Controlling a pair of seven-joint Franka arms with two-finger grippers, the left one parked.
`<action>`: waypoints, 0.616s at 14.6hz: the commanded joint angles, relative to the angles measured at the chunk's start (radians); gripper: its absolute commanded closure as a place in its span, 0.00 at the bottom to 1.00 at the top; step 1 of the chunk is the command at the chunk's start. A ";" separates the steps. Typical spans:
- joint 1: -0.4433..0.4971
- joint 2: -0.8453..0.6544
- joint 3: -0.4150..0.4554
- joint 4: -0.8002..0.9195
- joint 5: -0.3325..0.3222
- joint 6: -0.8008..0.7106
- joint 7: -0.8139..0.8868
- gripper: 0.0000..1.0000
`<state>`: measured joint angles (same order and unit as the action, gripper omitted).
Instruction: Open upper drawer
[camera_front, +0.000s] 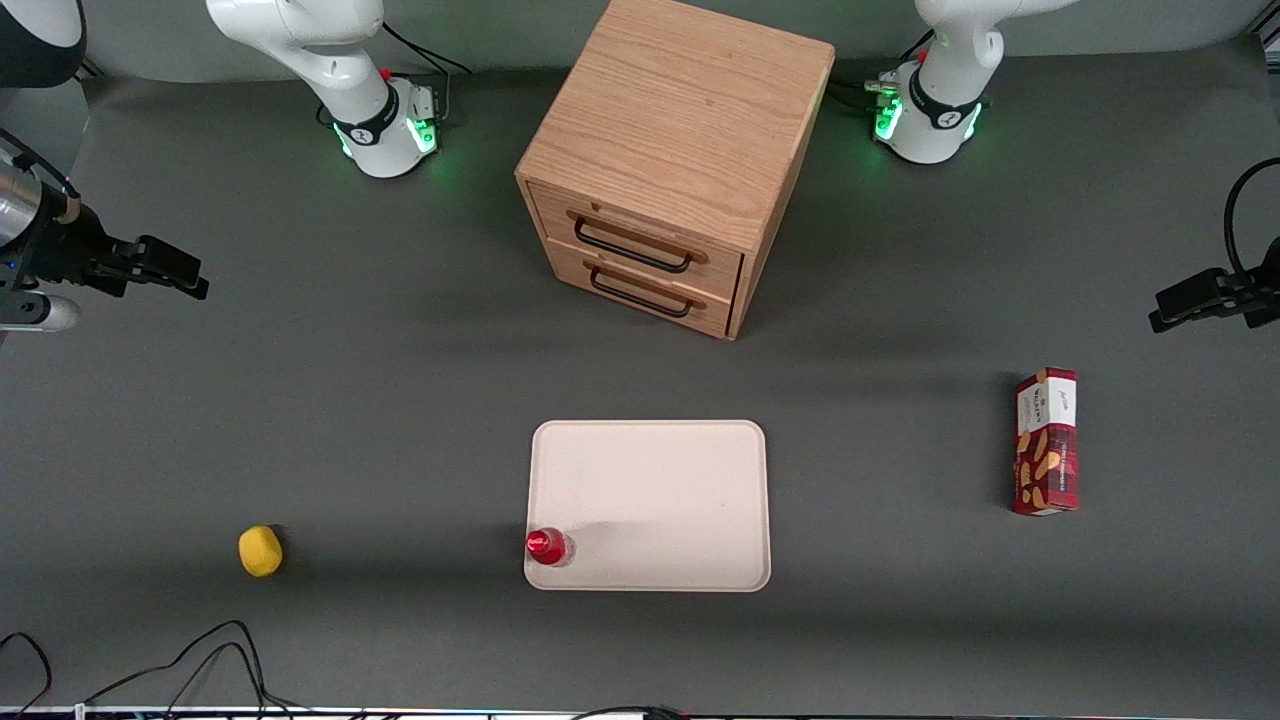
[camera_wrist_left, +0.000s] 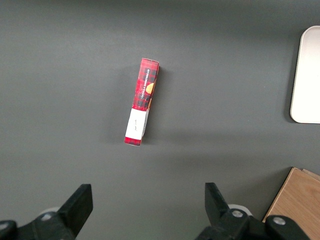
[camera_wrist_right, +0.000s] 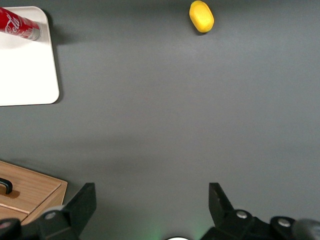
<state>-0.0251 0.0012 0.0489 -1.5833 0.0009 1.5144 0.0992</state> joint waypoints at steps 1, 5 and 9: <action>-0.012 -0.021 0.009 -0.026 0.011 0.016 -0.021 0.00; -0.004 -0.015 0.014 -0.020 0.024 0.020 -0.018 0.00; 0.040 -0.004 0.020 0.006 0.091 0.024 -0.080 0.00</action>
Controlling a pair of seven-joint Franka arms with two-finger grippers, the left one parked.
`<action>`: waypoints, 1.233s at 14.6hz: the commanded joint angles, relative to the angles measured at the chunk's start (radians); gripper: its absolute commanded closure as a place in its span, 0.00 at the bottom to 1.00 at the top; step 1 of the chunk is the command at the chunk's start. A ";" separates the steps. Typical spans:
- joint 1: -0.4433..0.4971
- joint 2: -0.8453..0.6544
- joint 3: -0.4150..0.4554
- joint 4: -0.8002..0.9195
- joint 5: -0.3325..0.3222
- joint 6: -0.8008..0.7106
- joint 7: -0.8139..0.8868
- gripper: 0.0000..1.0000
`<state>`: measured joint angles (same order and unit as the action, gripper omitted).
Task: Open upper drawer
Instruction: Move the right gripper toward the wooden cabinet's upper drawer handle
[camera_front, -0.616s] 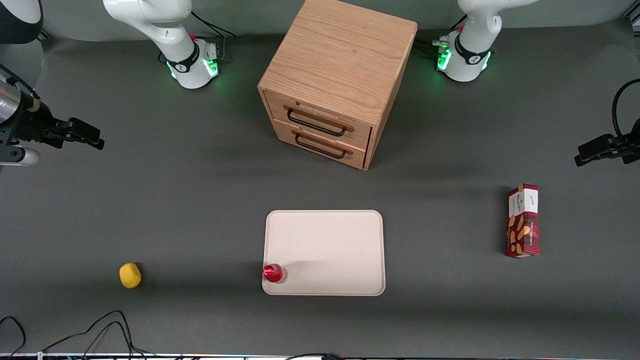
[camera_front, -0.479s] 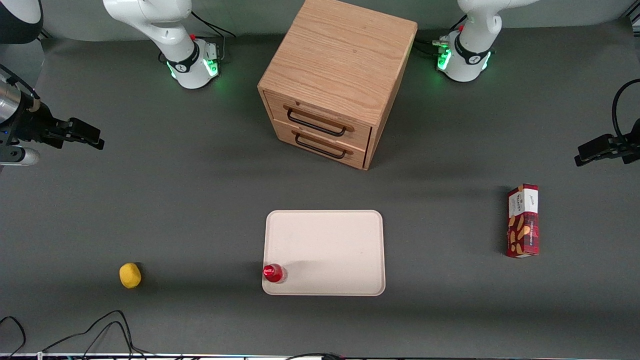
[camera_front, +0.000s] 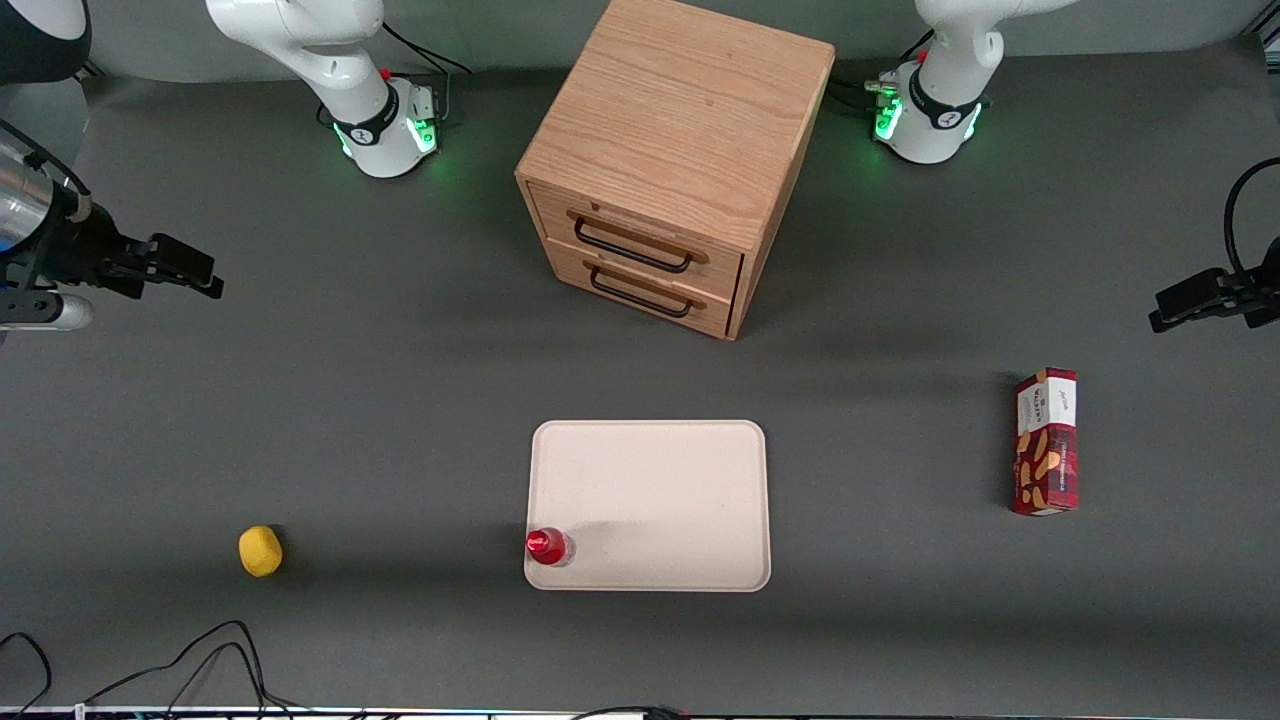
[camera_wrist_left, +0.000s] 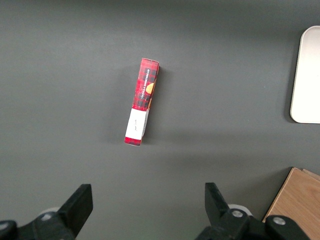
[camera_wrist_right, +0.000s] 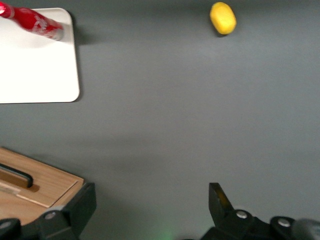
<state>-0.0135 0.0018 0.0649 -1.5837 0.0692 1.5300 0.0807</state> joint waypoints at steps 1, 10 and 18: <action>0.064 0.001 0.004 0.023 0.021 0.009 -0.132 0.00; 0.397 0.168 0.044 0.180 0.067 0.027 -0.156 0.00; 0.590 0.262 0.099 0.225 0.060 0.114 -0.170 0.00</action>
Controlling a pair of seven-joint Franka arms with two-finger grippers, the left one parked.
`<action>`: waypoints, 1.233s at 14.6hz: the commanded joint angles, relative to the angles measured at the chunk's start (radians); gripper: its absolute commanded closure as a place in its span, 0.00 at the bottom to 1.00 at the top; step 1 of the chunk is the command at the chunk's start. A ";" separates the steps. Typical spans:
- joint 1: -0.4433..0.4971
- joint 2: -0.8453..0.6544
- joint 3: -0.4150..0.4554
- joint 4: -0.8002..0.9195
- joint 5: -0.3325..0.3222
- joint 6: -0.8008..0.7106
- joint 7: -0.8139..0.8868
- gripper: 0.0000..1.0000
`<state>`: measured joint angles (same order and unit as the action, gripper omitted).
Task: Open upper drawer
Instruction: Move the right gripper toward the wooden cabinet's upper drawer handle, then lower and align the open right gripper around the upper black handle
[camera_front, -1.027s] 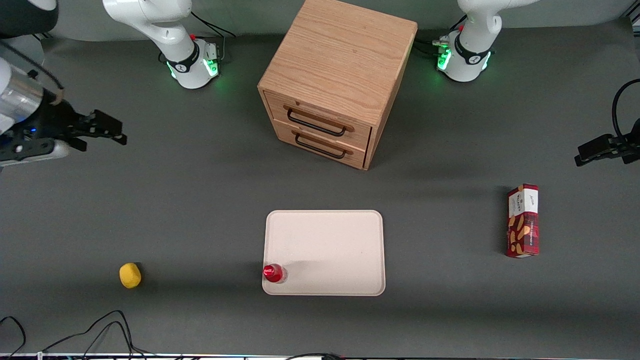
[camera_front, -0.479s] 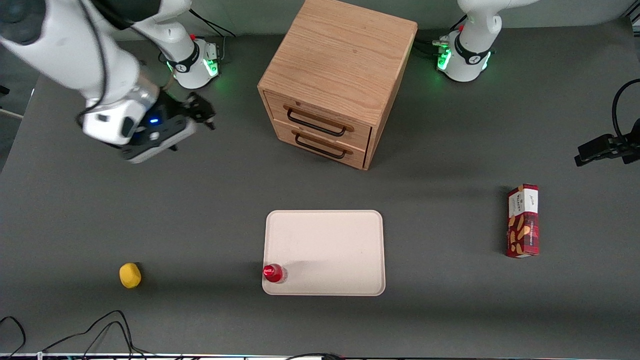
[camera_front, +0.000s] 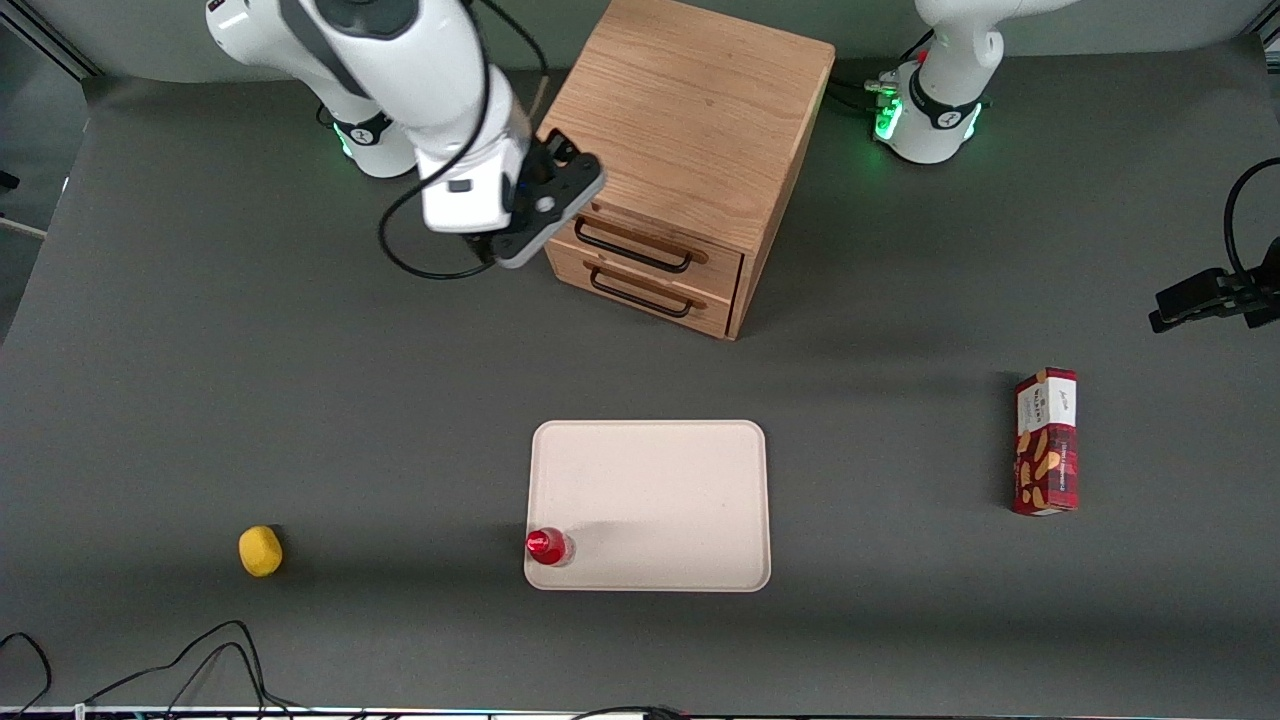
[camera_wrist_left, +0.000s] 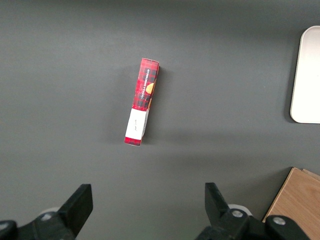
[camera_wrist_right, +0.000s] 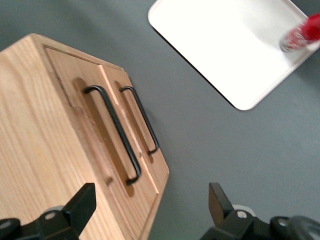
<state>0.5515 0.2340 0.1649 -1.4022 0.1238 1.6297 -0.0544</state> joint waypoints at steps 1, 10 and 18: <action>0.028 0.031 -0.001 0.043 0.004 0.028 -0.035 0.00; 0.007 0.094 0.002 0.013 0.097 0.061 -0.292 0.00; -0.002 0.174 0.005 0.002 0.105 0.065 -0.400 0.00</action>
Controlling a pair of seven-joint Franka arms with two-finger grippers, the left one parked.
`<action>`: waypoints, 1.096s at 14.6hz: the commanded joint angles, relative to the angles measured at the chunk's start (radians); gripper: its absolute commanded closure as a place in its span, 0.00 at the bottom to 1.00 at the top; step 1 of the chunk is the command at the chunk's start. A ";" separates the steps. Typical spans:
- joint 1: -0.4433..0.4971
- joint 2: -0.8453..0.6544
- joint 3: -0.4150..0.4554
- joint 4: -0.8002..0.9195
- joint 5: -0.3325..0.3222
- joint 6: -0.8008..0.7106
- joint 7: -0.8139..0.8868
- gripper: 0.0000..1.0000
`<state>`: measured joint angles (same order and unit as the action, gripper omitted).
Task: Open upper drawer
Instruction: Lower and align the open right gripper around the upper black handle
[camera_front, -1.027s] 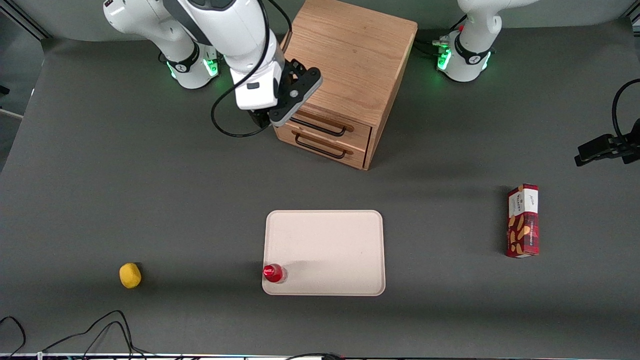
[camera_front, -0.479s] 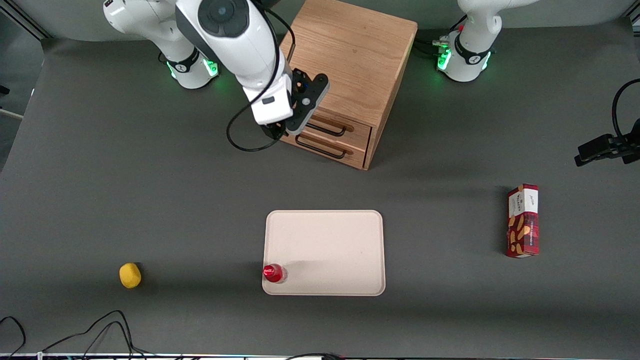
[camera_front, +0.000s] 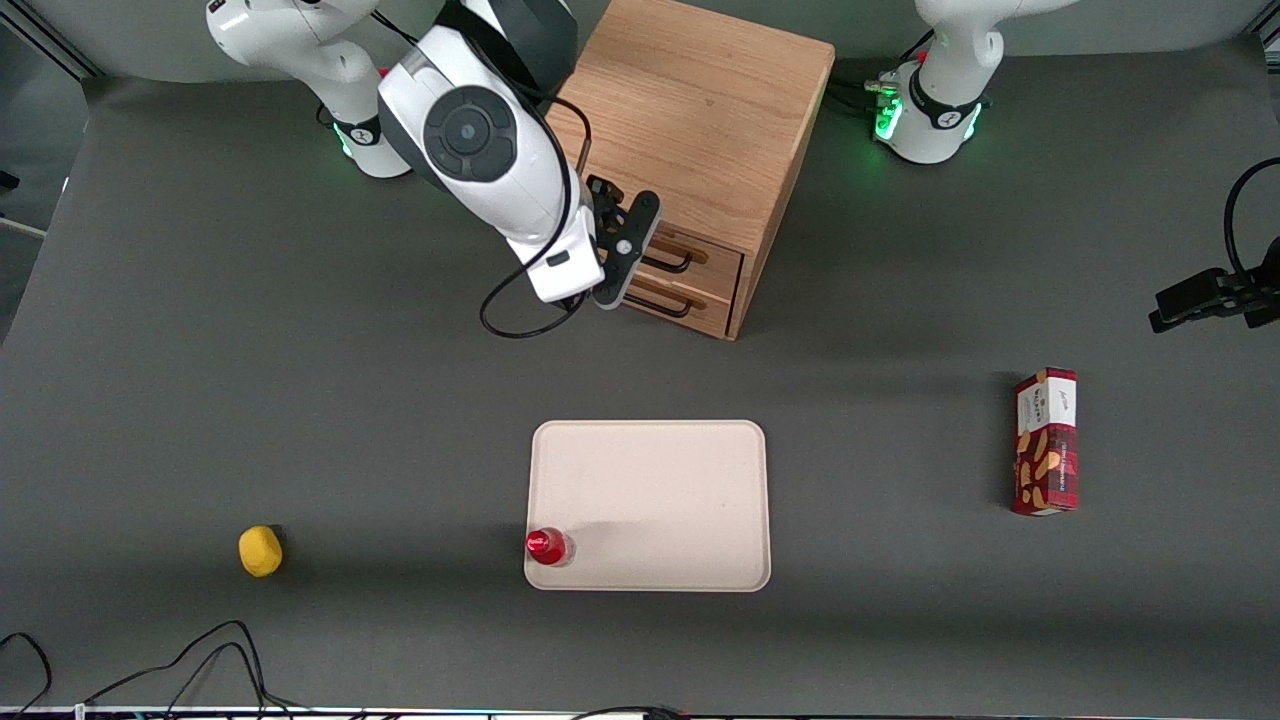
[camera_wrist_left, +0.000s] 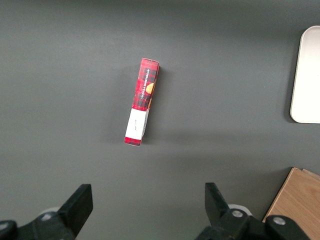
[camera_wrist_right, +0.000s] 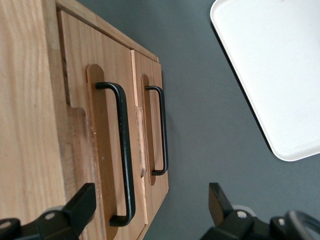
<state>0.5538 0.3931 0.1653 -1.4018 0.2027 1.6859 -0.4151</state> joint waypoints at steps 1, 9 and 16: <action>-0.005 0.021 0.010 -0.014 0.024 0.021 -0.040 0.00; -0.009 0.033 0.034 -0.069 0.012 0.070 -0.083 0.00; -0.011 0.064 0.042 -0.103 0.012 0.172 -0.100 0.00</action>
<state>0.5543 0.4425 0.1957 -1.4986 0.2045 1.8218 -0.4821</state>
